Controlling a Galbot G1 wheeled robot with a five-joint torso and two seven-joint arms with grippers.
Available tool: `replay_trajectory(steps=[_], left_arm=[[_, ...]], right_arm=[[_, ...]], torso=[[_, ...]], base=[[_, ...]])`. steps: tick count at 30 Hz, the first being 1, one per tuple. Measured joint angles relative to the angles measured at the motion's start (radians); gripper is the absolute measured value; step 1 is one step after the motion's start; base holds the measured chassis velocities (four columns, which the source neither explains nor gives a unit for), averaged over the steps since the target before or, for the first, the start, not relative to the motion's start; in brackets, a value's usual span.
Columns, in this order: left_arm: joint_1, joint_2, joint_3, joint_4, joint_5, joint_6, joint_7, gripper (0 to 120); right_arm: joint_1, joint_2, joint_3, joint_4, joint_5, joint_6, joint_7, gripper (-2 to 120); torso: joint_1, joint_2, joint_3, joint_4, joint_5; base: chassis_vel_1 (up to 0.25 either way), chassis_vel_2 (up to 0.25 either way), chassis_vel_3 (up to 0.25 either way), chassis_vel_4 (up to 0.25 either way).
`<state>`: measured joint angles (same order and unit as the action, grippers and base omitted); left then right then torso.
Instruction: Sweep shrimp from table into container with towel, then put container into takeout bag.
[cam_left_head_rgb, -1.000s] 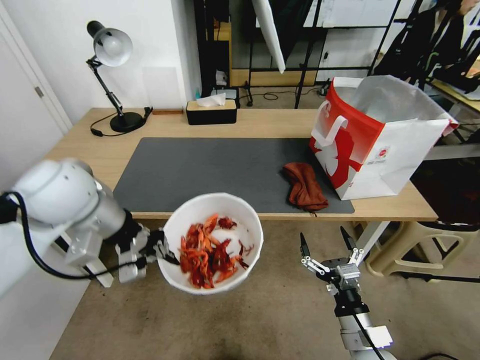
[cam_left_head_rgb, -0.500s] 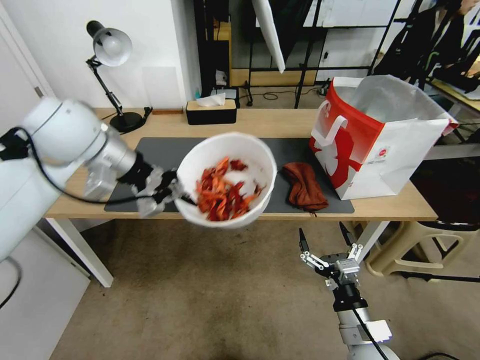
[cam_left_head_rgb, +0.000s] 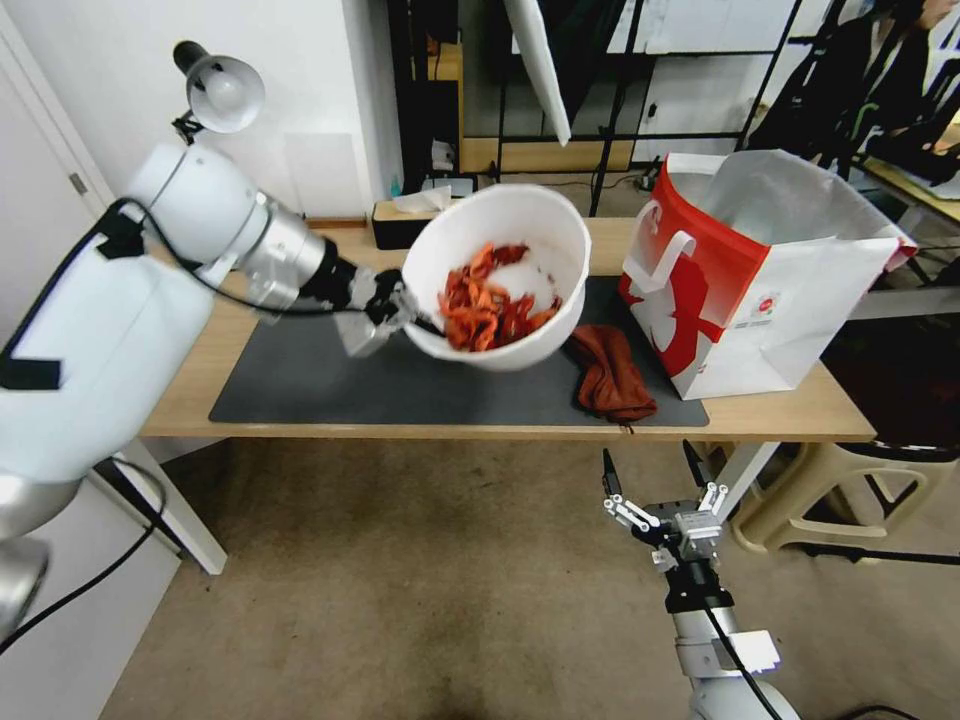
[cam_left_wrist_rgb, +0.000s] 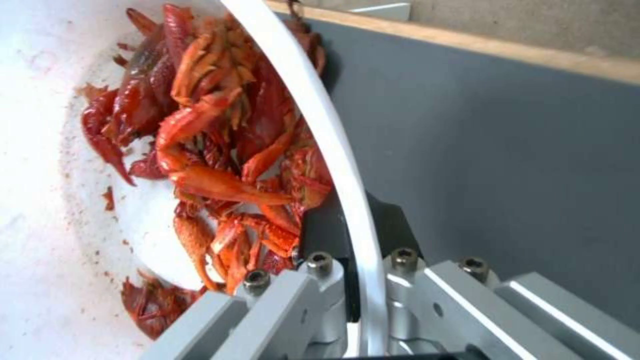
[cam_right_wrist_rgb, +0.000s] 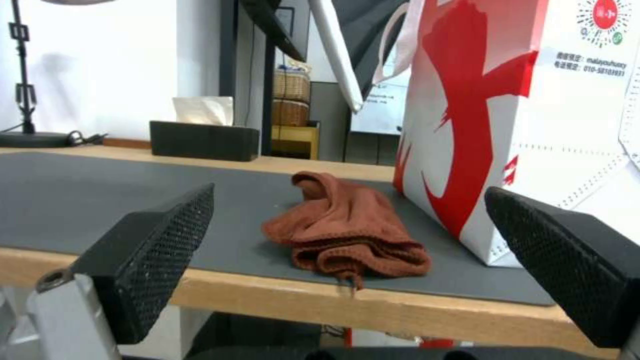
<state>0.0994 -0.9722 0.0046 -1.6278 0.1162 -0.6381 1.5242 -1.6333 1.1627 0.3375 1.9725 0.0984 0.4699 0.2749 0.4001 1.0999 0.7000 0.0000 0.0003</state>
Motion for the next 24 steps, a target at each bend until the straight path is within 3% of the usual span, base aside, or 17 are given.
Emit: replay_trajectory(steps=[1,4,5,8,9,13,24], left_arm=[[0.000,0.000,0.000,0.000,0.000,0.000,0.000,0],[-0.034,-0.073,0.029,0.065,0.037,-0.021,0.004,0],[-0.034,-0.073,0.029,0.065,0.037,-0.021,0.004,0],[-0.073,-0.142,0.058,0.132,0.067,-0.042,0.004,0],[-0.073,-0.142,0.058,0.132,0.067,-0.042,0.004,0],[-0.155,-0.215,0.087,0.228,0.084,-0.053,0.005,0],[-0.297,-0.292,0.104,0.382,0.083,-0.026,-0.003,0]], right_arm=[[0.000,0.000,0.000,0.000,0.000,0.000,0.000,100],[0.024,-0.006,-0.003,-0.012,0.013,-0.010,0.003,100],[0.024,-0.006,-0.003,-0.012,0.013,-0.010,0.003,100],[0.037,-0.012,-0.008,-0.017,0.020,-0.016,0.003,100],[0.037,-0.012,-0.008,-0.017,0.020,-0.016,0.003,100],[0.036,-0.012,-0.013,-0.018,0.018,-0.017,0.002,100],[0.039,-0.004,-0.021,-0.027,0.010,-0.012,-0.001,100]], torso=[[0.000,0.000,0.000,0.0000,0.0000],[0.000,0.000,0.000,-0.0001,0.0000],[0.000,0.000,0.000,-0.0001,0.0000],[0.000,0.000,0.000,0.0000,-0.0001],[0.000,0.000,0.000,0.0000,-0.0001],[0.000,0.000,0.000,-0.0003,0.0000],[0.000,0.000,0.000,0.0001,-0.0003]], base=[[0.000,0.000,0.000,0.000],[0.000,0.000,0.000,0.000],[0.000,0.000,0.000,0.000],[0.000,0.000,0.000,0.000],[0.000,0.000,0.000,0.000],[0.000,0.000,0.000,0.000],[0.000,0.000,0.000,0.000]])
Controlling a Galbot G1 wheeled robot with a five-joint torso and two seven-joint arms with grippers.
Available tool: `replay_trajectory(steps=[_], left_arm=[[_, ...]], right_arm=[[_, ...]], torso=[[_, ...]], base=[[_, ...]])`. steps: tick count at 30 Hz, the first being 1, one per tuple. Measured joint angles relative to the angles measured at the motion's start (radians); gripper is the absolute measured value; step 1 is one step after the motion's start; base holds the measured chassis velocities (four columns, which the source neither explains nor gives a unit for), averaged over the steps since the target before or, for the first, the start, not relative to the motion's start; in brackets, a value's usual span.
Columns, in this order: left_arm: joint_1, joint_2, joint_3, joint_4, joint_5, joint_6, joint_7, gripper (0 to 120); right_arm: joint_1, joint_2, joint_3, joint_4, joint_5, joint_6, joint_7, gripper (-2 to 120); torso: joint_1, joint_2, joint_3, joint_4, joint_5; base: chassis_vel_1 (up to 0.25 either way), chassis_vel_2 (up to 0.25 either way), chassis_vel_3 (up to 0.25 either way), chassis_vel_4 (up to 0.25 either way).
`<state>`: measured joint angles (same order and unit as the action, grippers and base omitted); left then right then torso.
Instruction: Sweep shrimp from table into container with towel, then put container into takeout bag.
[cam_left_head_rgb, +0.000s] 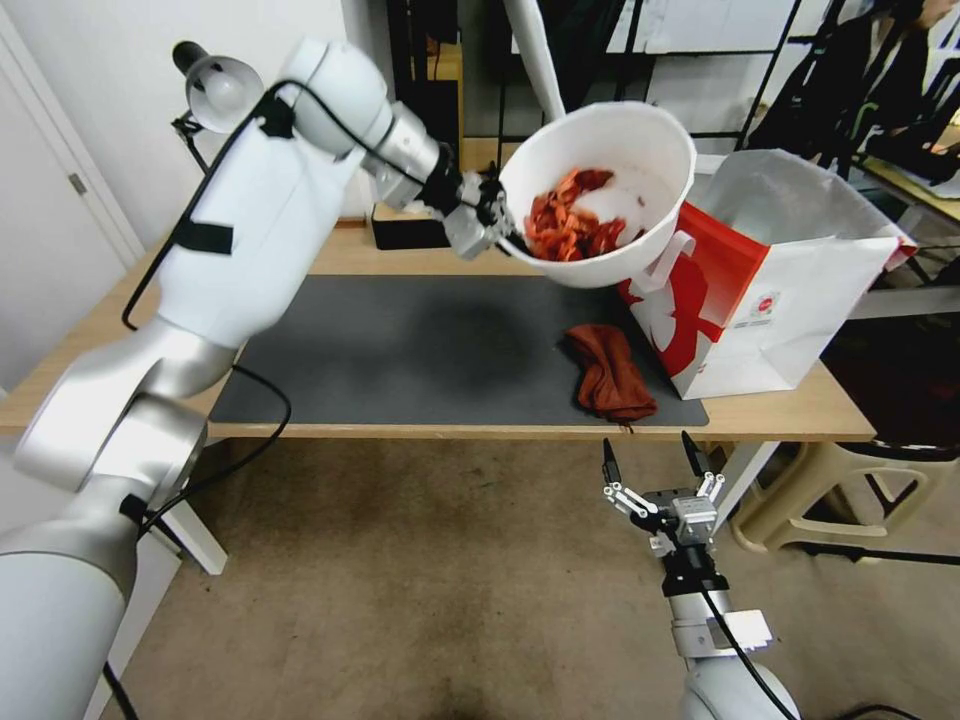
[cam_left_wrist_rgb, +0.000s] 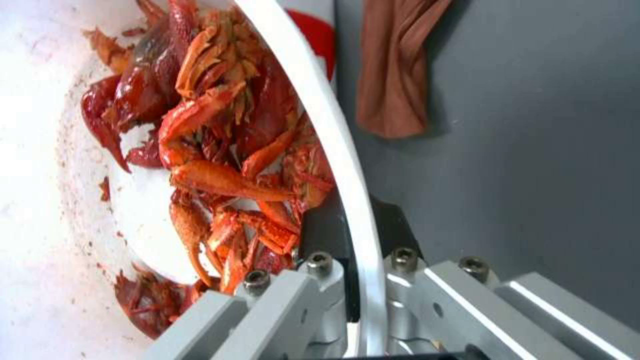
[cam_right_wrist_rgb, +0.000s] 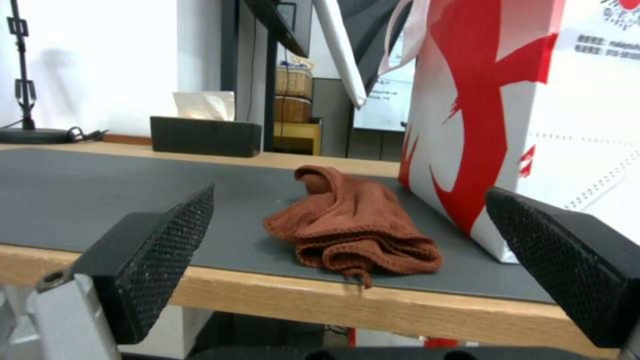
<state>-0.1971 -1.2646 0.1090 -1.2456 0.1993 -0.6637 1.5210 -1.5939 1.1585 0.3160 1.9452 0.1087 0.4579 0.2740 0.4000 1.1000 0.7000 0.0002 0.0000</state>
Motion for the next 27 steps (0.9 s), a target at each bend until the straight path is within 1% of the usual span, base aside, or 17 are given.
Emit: replay_trajectory(steps=[1,2,5,6,9,11,12,13,14,15,17,18,19,23,24,25,27], left_arm=[[-0.014,-0.009,0.002,0.024,-0.002,0.005,-0.006,0],[-0.014,-0.009,0.002,0.024,-0.002,0.005,-0.006,0],[-0.048,-0.045,0.003,0.083,0.000,0.011,-0.010,0],[-0.048,-0.045,0.003,0.083,0.000,0.011,-0.010,0],[-0.075,-0.096,0.001,0.127,0.019,0.012,-0.011,0],[-0.080,-0.107,0.001,0.135,0.023,0.012,-0.011,0],[-0.096,-0.141,-0.002,0.161,0.035,0.010,-0.012,0],[-0.103,-0.159,-0.003,0.176,0.040,0.008,-0.012,0],[-0.103,-0.159,-0.003,0.176,0.040,0.008,-0.012,0],[-0.115,-0.191,-0.005,0.203,0.048,0.003,-0.013,0],[-0.131,-0.235,-0.010,0.241,0.060,-0.001,-0.017,0],[-0.137,-0.253,-0.014,0.256,0.068,-0.003,-0.018,0],[-0.137,-0.253,-0.014,0.256,0.068,-0.003,-0.018,0],[-0.165,-0.333,-0.029,0.305,0.098,-0.004,-0.022,0],[-0.165,-0.333,-0.029,0.305,0.098,-0.004,-0.022,0],[-0.172,-0.346,-0.030,0.317,0.104,-0.002,-0.027,0],[-0.180,-0.351,-0.033,0.331,0.114,0.000,-0.031,0]], right_arm=[[0.005,0.000,-0.003,-0.004,0.000,0.000,0.000,100],[0.005,0.000,-0.003,-0.004,0.000,0.000,0.000,100],[0.013,0.000,-0.006,-0.010,0.000,-0.001,0.000,100],[0.013,0.000,-0.006,-0.010,0.000,-0.001,0.000,100],[0.017,0.003,-0.008,-0.012,0.000,-0.001,-0.001,100],[0.017,0.003,-0.008,-0.013,0.000,-0.001,-0.001,100],[0.020,0.004,-0.009,-0.014,0.000,-0.002,-0.001,100],[0.021,0.004,-0.009,-0.015,0.000,-0.002,-0.001,100],[0.021,0.004,-0.009,-0.015,0.000,-0.002,-0.001,100],[0.023,0.003,-0.009,-0.018,0.001,-0.002,-0.001,100],[0.024,0.001,-0.009,-0.021,0.001,-0.002,-0.001,100],[0.024,0.001,-0.009,-0.021,0.001,-0.002,-0.001,100],[0.024,0.001,-0.009,-0.021,0.001,-0.002,-0.001,100],[0.016,0.000,-0.004,-0.017,0.002,0.001,-0.001,100],[0.016,0.000,-0.004,-0.017,0.002,0.001,-0.001,100],[0.015,-0.001,-0.003,-0.016,0.002,0.002,-0.001,100],[0.014,-0.002,-0.002,-0.014,0.002,0.003,-0.001,100]], torso=[[0.000,0.000,0.000,0.0001,-0.0001],[0.000,0.000,0.000,0.0001,-0.0001],[0.000,0.000,0.000,0.0001,0.0000],[0.000,0.000,0.000,0.0001,0.0000],[0.000,0.000,0.000,-0.0002,0.0002],[0.000,0.000,0.000,-0.0001,0.0001],[0.000,0.000,0.000,0.0000,0.0001],[0.000,0.000,0.000,-0.0001,0.0002],[0.000,0.000,0.000,-0.0001,0.0002],[0.000,0.000,0.000,-0.0003,0.0003],[0.000,0.000,0.000,-0.0003,0.0004],[0.000,0.000,0.000,-0.0003,0.0004],[0.000,0.000,0.000,-0.0003,0.0004],[0.000,0.000,0.000,-0.0004,0.0003],[0.000,0.000,0.000,-0.0004,0.0003],[0.000,0.000,0.000,-0.0010,0.0004],[0.000,0.000,0.000,-0.0004,0.0003]], base=[[0.000,0.000,0.000,0.000],[0.000,0.000,0.000,0.000],[0.000,0.000,0.000,0.000],[0.000,0.000,0.000,0.000],[0.000,0.000,0.000,0.000],[0.000,0.000,0.000,0.000],[0.000,0.000,0.000,0.000],[0.000,0.000,0.000,0.000],[0.000,0.000,0.000,0.000],[0.000,0.000,0.000,0.000],[0.000,0.000,0.000,0.000],[0.000,0.000,0.000,0.000],[0.000,0.000,0.000,0.000],[0.000,0.000,0.000,0.000],[0.000,0.000,0.000,0.000],[0.000,0.000,0.000,0.000],[0.000,0.000,0.000,0.000]])
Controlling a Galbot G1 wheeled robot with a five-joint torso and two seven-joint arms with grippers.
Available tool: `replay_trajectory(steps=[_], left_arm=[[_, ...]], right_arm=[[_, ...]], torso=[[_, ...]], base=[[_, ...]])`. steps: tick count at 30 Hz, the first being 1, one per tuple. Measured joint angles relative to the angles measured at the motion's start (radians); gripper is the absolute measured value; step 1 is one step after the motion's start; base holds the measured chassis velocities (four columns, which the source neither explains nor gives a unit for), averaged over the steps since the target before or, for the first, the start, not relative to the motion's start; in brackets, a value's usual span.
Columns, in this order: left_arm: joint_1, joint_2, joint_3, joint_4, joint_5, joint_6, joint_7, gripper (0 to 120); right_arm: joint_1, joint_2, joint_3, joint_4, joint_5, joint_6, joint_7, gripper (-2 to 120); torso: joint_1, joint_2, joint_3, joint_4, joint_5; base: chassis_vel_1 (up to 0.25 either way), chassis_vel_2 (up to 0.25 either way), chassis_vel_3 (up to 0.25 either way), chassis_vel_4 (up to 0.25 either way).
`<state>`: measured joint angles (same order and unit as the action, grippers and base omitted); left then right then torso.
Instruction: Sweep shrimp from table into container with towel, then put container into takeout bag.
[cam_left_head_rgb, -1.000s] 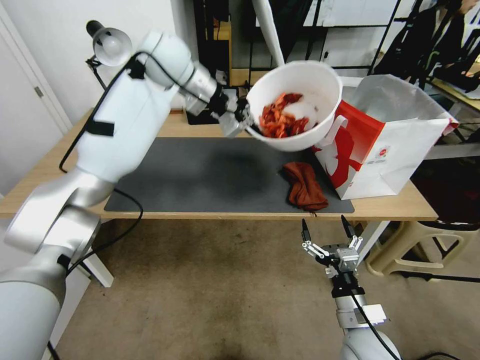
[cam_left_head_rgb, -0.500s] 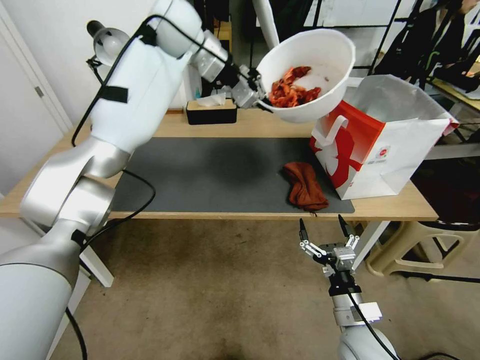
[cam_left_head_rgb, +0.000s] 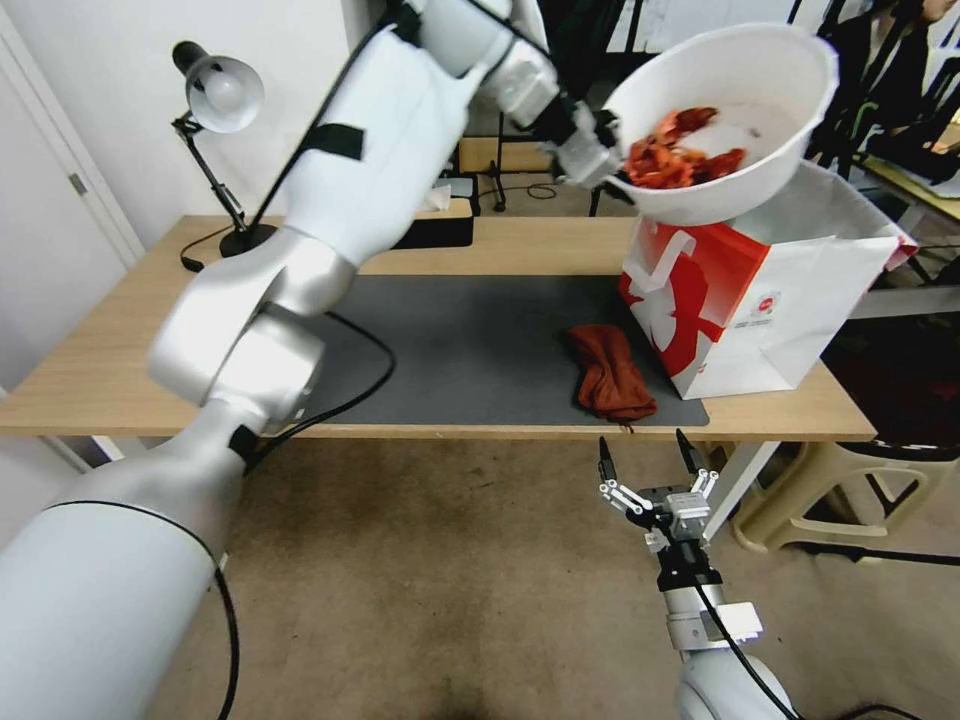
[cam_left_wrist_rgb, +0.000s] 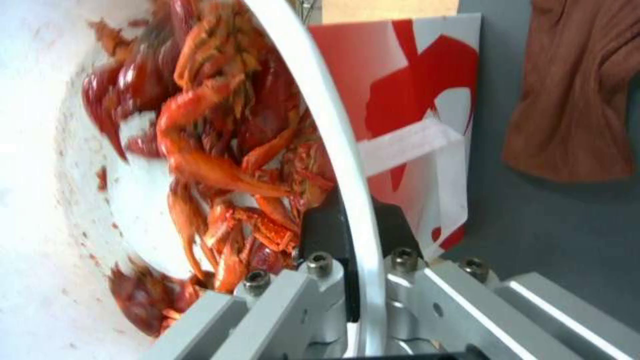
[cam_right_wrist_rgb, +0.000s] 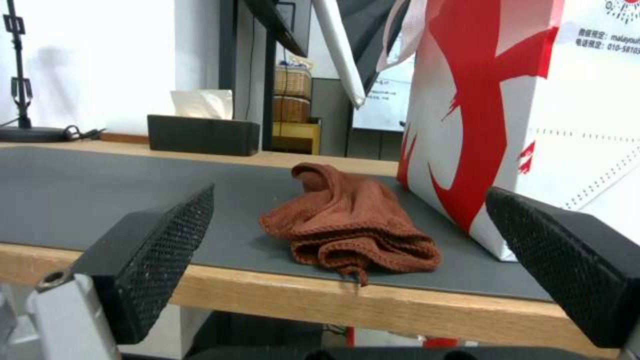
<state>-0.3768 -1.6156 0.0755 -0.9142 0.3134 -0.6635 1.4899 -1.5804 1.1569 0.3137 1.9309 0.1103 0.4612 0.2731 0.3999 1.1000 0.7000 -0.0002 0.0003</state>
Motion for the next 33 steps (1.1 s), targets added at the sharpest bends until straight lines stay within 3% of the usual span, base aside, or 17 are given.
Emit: replay_trajectory(steps=[15,26,33], left_arm=[[-0.032,0.004,0.007,0.046,0.019,0.036,-0.043,0],[-0.021,0.006,0.026,0.064,0.003,0.038,-0.164,0],[-0.002,0.007,0.086,0.059,-0.013,0.039,-0.234,0]], right_arm=[[-0.023,0.000,0.005,0.023,-0.011,0.004,0.001,100],[-0.026,0.002,0.004,0.023,-0.016,0.006,0.002,100],[-0.023,0.008,-0.004,0.009,-0.026,0.011,0.001,100]], torso=[[0.000,0.000,0.000,0.0003,-0.0004],[0.000,0.000,0.000,0.0003,-0.0002],[0.000,0.000,0.000,0.0002,-0.0001]], base=[[0.000,0.000,0.000,0.000],[0.000,0.000,0.000,0.000],[0.000,0.000,0.000,0.000]])
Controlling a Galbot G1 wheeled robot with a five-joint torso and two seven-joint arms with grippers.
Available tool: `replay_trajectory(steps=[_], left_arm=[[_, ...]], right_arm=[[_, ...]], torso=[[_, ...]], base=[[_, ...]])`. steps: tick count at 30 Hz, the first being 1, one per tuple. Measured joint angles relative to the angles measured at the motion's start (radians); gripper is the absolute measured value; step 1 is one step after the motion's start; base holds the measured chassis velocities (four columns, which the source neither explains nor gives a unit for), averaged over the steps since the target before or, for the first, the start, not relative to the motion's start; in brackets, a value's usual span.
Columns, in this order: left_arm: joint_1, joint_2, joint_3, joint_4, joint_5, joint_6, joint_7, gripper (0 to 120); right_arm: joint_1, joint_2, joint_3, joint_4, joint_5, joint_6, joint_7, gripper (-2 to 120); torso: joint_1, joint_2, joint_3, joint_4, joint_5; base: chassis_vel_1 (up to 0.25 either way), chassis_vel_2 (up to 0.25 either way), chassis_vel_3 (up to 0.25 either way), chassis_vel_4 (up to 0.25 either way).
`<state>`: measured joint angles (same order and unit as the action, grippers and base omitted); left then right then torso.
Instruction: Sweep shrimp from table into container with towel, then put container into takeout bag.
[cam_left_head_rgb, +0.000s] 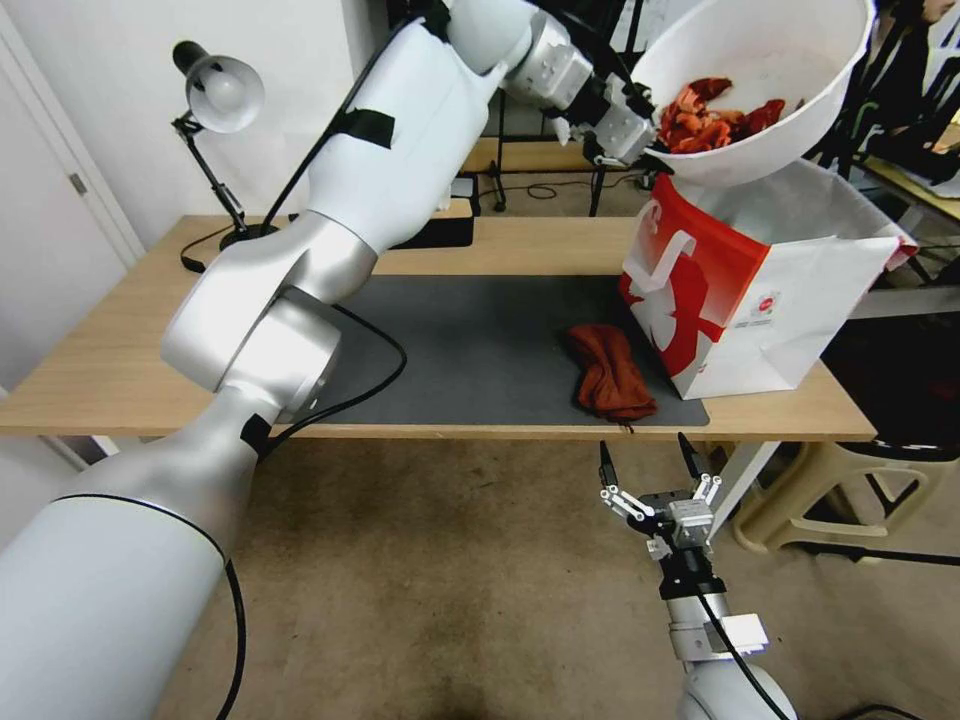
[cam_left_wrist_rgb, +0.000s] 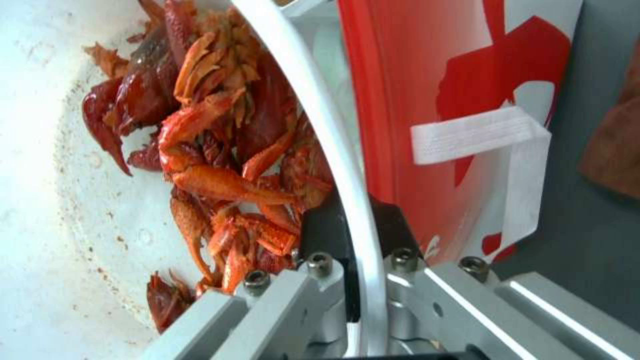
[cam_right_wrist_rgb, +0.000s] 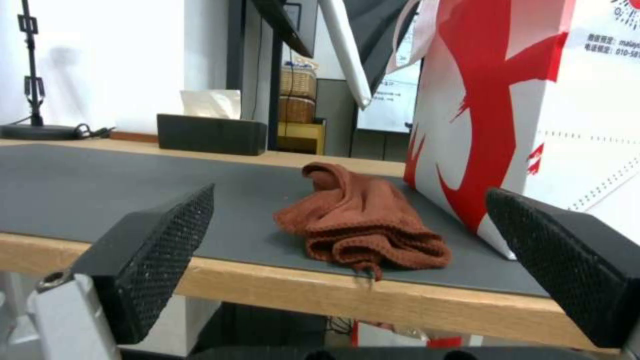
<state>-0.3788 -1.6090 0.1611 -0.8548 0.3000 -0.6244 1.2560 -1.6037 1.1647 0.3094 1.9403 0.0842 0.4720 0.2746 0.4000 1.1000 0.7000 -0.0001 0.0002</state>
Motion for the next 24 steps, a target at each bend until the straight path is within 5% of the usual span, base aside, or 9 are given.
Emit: replay_trajectory(steps=[13,24], left_arm=[[0.021,0.001,0.051,-0.004,-0.008,0.019,-0.042,0],[0.023,0.001,0.128,-0.011,-0.052,0.028,-0.164,0]], right_arm=[[-0.009,0.017,-0.008,-0.002,-0.019,0.006,-0.003,100],[-0.014,0.025,-0.009,-0.001,-0.027,0.006,-0.005,100]], torso=[[0.000,0.000,0.000,0.0001,-0.0003],[0.000,0.000,0.000,0.0000,-0.0002]], base=[[0.000,0.000,0.000,0.000],[0.000,0.000,0.000,0.000]])
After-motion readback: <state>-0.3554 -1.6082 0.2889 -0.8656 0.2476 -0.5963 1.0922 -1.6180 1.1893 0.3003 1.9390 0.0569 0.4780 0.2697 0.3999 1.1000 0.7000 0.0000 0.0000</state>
